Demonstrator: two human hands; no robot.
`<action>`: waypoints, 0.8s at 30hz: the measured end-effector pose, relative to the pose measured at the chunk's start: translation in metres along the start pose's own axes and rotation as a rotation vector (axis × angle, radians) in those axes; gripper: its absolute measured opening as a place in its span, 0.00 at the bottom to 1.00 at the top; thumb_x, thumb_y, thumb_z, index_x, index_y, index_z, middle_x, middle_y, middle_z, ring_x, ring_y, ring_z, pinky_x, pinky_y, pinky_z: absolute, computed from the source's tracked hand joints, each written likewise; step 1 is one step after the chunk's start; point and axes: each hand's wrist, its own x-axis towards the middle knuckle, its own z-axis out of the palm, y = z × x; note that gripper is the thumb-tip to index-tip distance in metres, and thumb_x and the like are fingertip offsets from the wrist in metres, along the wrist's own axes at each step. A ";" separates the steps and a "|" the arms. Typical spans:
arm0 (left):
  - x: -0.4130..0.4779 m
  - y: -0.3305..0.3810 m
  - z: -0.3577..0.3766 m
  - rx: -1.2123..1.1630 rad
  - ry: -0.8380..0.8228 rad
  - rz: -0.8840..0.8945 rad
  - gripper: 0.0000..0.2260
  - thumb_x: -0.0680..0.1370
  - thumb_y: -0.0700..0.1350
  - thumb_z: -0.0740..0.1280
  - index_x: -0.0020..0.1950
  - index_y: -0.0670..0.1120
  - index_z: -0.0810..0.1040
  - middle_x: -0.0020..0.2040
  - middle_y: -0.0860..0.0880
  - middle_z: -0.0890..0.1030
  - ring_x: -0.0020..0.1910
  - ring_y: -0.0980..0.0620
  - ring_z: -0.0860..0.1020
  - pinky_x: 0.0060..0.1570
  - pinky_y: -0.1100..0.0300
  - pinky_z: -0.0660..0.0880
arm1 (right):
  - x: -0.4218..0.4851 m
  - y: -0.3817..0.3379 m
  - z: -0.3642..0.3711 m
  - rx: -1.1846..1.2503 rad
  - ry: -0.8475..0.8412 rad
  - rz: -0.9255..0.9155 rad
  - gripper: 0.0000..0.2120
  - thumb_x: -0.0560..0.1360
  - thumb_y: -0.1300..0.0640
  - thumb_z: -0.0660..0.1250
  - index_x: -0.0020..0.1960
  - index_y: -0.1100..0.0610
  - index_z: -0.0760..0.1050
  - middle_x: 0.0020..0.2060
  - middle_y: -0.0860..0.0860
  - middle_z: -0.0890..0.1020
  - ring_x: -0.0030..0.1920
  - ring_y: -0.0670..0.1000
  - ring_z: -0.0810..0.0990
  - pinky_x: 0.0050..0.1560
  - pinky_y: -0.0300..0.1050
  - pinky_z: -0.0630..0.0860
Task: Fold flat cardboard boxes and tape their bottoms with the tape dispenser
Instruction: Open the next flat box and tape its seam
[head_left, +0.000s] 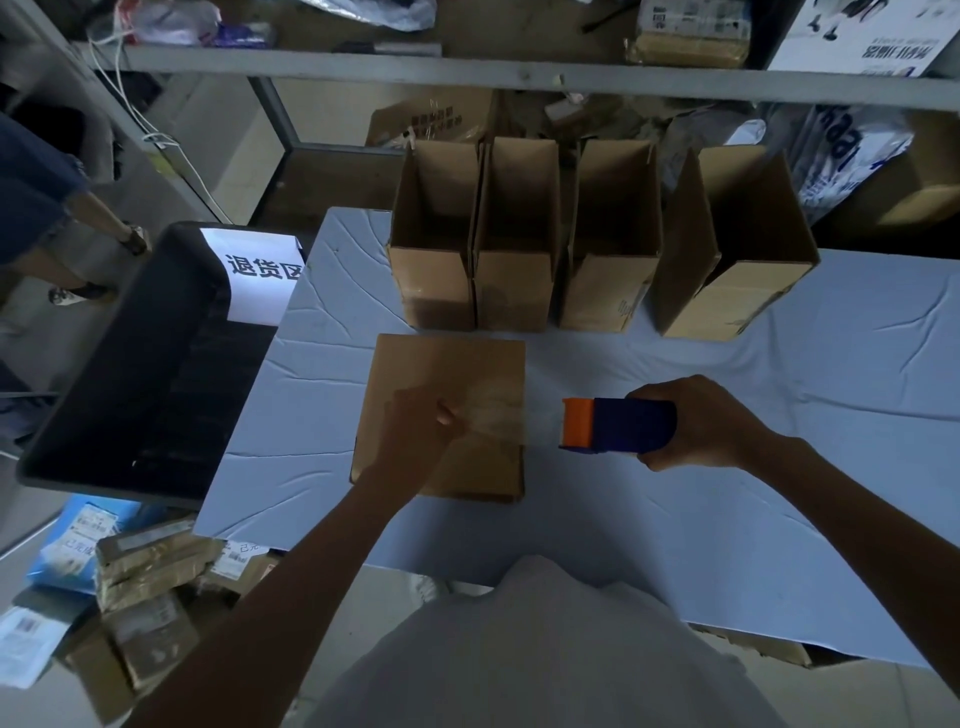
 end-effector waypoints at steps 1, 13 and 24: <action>0.000 -0.001 0.000 0.038 -0.001 0.011 0.09 0.72 0.41 0.73 0.50 0.42 0.79 0.42 0.48 0.79 0.37 0.58 0.74 0.41 0.65 0.68 | 0.001 0.000 0.001 -0.006 -0.007 -0.002 0.27 0.55 0.52 0.79 0.53 0.48 0.78 0.41 0.42 0.82 0.42 0.45 0.80 0.40 0.44 0.80; 0.000 0.035 0.015 0.130 -0.397 0.353 0.11 0.79 0.38 0.63 0.61 0.43 0.75 0.53 0.54 0.71 0.51 0.64 0.74 0.57 0.67 0.71 | 0.014 -0.009 0.003 -0.114 -0.077 0.005 0.23 0.55 0.52 0.77 0.48 0.45 0.77 0.37 0.41 0.81 0.39 0.43 0.79 0.39 0.41 0.78; 0.011 0.026 0.037 0.444 -0.348 0.397 0.15 0.77 0.41 0.63 0.63 0.50 0.76 0.63 0.45 0.71 0.58 0.43 0.73 0.55 0.52 0.71 | 0.045 -0.058 0.005 -0.547 -0.166 -0.005 0.24 0.58 0.46 0.75 0.50 0.53 0.75 0.38 0.48 0.75 0.37 0.48 0.75 0.37 0.40 0.68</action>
